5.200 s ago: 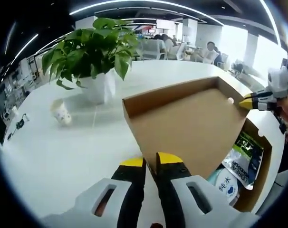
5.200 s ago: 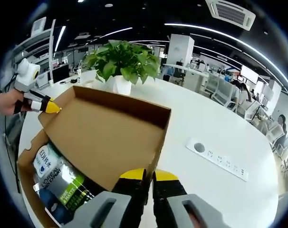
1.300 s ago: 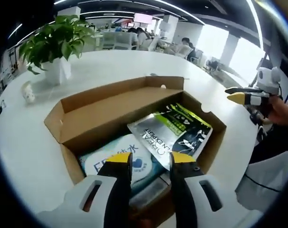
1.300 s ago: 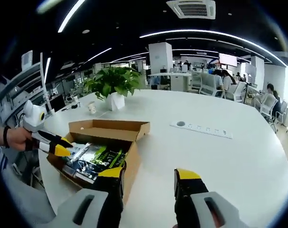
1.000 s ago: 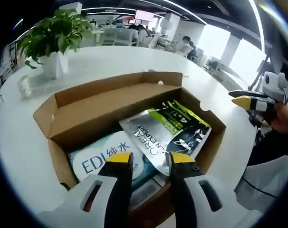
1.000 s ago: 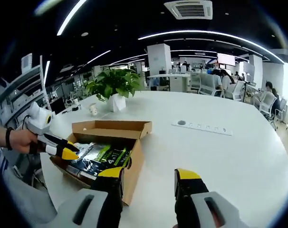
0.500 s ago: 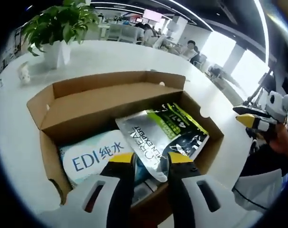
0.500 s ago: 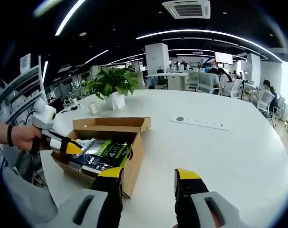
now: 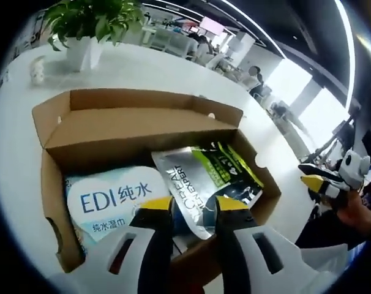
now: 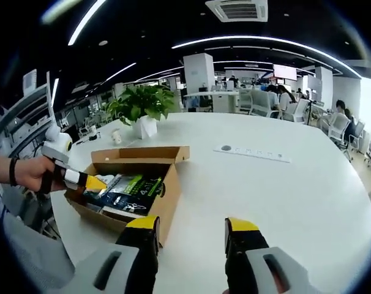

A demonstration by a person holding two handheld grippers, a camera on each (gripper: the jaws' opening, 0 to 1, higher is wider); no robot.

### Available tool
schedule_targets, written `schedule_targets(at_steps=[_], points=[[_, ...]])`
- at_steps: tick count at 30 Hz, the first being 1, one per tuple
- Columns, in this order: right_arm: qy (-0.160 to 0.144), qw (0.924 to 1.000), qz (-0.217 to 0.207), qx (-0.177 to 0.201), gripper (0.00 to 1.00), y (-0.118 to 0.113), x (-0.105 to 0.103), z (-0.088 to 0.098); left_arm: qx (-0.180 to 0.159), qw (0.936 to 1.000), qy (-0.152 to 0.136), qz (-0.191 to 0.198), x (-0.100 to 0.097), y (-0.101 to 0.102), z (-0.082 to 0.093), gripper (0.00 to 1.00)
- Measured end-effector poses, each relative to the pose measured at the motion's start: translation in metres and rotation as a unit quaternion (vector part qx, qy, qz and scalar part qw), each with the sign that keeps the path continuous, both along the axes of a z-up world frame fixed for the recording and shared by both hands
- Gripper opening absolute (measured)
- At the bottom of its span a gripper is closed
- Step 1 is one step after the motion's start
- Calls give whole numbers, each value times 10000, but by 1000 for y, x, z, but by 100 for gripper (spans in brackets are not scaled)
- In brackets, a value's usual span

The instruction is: Operate the shoe box by opening the lid, removing the specified soft item, and placing it in the target area until the item is outside and the box remains undamaged.

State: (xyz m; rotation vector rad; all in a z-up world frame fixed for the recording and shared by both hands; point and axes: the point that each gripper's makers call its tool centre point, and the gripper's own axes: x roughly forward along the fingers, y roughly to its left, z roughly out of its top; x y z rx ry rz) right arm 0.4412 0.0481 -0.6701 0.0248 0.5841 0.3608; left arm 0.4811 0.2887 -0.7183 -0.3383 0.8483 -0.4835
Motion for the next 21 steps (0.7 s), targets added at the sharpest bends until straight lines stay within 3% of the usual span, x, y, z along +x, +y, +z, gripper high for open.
schedule_targets(at_steps=[8, 16, 21], points=[[1, 10000, 5, 3, 40, 1, -1, -1, 72, 9997, 204, -122, -11, 2, -6, 18], [22, 10000, 42, 7, 40, 5, -3, -2, -91, 9992, 387, -92, -15, -7, -12, 15], [62, 9999, 92, 9, 40, 7, -5, -4, 23, 9996, 280, -8, -13, -1, -10, 2]])
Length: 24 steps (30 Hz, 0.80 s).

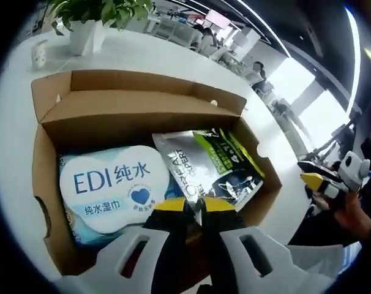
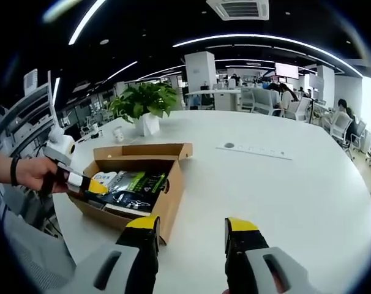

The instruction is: Operate the shoe box by opening the lid, removing the specified soft item, and placing it in the target area until the item is outside and the box remains undamaged.

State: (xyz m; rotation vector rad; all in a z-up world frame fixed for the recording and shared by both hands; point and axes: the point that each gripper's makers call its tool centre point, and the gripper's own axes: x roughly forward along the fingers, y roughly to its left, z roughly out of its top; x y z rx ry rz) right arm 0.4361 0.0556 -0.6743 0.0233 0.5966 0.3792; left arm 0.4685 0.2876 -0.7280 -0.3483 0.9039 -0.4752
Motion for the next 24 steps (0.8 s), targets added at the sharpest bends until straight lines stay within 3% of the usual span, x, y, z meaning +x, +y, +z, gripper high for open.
schedule_targets(at_steps=[14, 24], points=[[58, 9998, 171, 110, 39, 19, 2, 0, 208, 9998, -20, 45, -12, 9, 7, 1], [87, 9980, 588, 207, 38, 55, 11, 4, 396, 9991, -108, -105, -17, 16, 9, 1]])
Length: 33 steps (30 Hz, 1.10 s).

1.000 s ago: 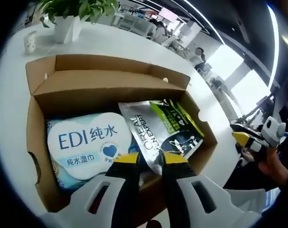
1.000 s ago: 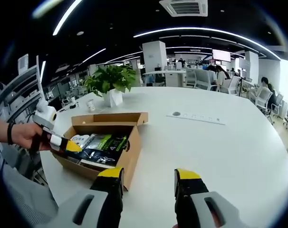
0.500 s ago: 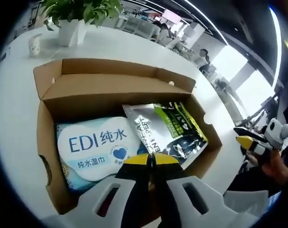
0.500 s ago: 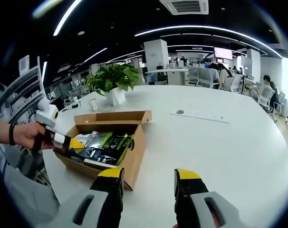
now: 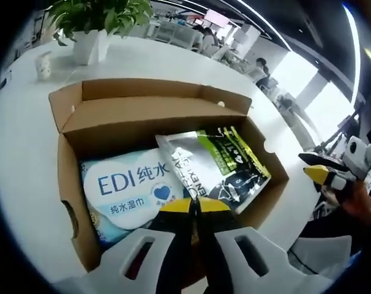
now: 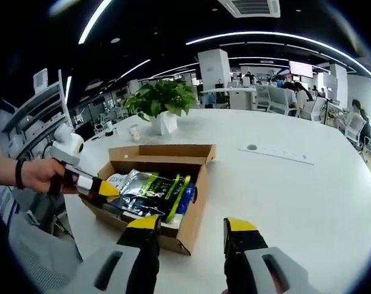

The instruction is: Operate the shoe box by opening the lid, removing the specified soft item, and placing it in the target area until the item is outside and the box remains undamaged.

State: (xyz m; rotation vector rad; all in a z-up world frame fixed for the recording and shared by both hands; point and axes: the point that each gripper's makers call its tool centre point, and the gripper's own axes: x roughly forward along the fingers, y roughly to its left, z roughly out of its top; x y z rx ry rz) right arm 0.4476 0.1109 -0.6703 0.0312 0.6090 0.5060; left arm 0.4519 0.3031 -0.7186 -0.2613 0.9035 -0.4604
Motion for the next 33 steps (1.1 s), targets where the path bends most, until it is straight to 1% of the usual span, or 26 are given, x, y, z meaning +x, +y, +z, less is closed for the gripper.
schedule_targets(at_steps=[3, 6, 10, 13, 22, 28, 33], points=[[-11, 9999, 110, 91, 36, 13, 4, 3, 54, 10000, -41, -50, -1, 2, 0, 1], [25, 9997, 229, 88, 36, 26, 7, 2, 111, 9999, -67, -88, -1, 4, 0, 1], [111, 9990, 432, 31, 36, 45, 12, -3, 152, 9998, -89, -115, -1, 7, 0, 1], [256, 9984, 504, 49, 36, 57, 16, -9, 131, 9998, -77, -95, -1, 9, -1, 1], [499, 9968, 619, 9, 35, 71, 24, -21, 155, 9998, -79, -77, 1, 19, -2, 1], [664, 9956, 659, -12, 35, 77, 26, -32, 172, 9998, -84, -103, 2, 20, -4, 1], [896, 9942, 591, 60, 35, 80, 29, -42, 181, 9997, -78, -143, 2, 20, -5, 1]])
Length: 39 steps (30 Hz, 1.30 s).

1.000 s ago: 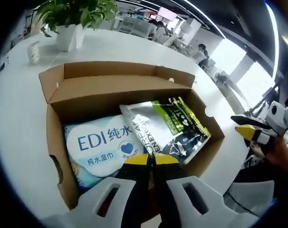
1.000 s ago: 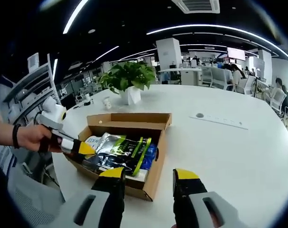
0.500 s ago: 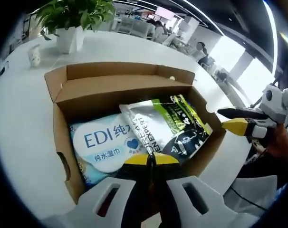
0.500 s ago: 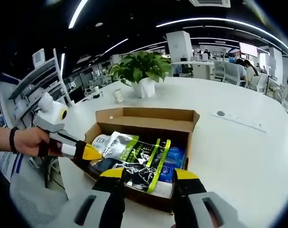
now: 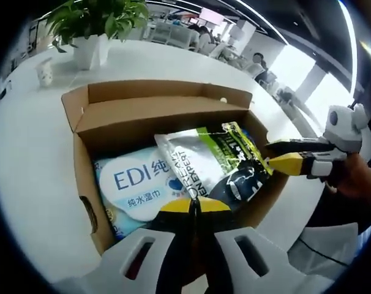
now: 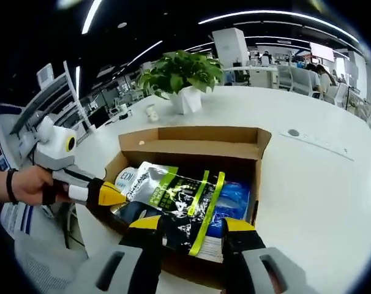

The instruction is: Operate the shoe box by opening the lid, removing the specified soft item, and placing it in the target area until the item is outside and the box remains undamaged.

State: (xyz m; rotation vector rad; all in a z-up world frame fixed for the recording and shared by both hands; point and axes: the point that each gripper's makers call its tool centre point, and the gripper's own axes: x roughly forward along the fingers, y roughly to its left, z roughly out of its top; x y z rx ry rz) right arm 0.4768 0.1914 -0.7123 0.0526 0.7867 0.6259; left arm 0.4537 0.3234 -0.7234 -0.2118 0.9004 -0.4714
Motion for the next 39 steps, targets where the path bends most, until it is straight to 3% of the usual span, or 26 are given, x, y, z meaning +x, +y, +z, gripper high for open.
schedule_targets(at_steps=[14, 21, 35, 39], points=[[432, 9989, -158, 73, 34, 11, 7, -14, -52, 10000, 26, -6, -2, 0, 0, 1], [540, 9982, -222, 123, 29, 15, 7, -16, -99, 9999, 33, 7, 3, 3, -4, 1], [571, 9955, -700, 275, 1, 1, 4, -12, -141, 9999, -74, 53, 8, 5, -2, 0], [532, 9951, -765, 342, 0, -2, 4, -9, -214, 9996, -144, 109, 12, 6, 5, 0]])
